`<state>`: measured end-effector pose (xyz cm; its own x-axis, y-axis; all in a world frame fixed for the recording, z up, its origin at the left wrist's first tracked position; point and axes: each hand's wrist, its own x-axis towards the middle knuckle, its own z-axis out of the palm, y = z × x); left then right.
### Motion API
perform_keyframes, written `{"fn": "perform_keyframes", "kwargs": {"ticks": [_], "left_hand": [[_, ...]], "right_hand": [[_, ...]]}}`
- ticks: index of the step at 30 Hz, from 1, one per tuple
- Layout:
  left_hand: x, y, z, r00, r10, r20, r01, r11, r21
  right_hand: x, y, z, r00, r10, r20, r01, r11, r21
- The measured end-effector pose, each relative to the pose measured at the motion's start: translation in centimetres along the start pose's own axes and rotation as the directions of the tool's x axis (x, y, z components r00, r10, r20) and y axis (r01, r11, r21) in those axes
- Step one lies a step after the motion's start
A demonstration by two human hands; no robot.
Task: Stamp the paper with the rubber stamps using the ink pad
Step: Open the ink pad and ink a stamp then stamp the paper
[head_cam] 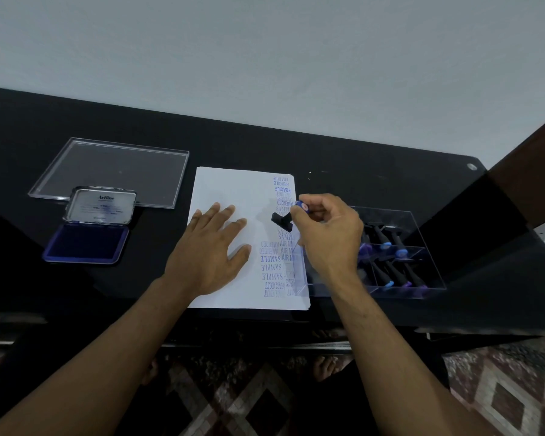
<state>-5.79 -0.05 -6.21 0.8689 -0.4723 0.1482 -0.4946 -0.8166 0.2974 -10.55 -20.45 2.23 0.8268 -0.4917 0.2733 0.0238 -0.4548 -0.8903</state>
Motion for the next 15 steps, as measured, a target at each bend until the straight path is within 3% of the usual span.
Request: {"fn": "perform_keyframes", "kwargs": {"ticks": [15], "left_hand": [[0.08,0.0,-0.14,1.0,-0.002,0.012,0.002,1.0,-0.017]], "right_hand": [[0.18,0.52,0.11,0.999,0.033,-0.002,-0.033,0.999,-0.001]]}}
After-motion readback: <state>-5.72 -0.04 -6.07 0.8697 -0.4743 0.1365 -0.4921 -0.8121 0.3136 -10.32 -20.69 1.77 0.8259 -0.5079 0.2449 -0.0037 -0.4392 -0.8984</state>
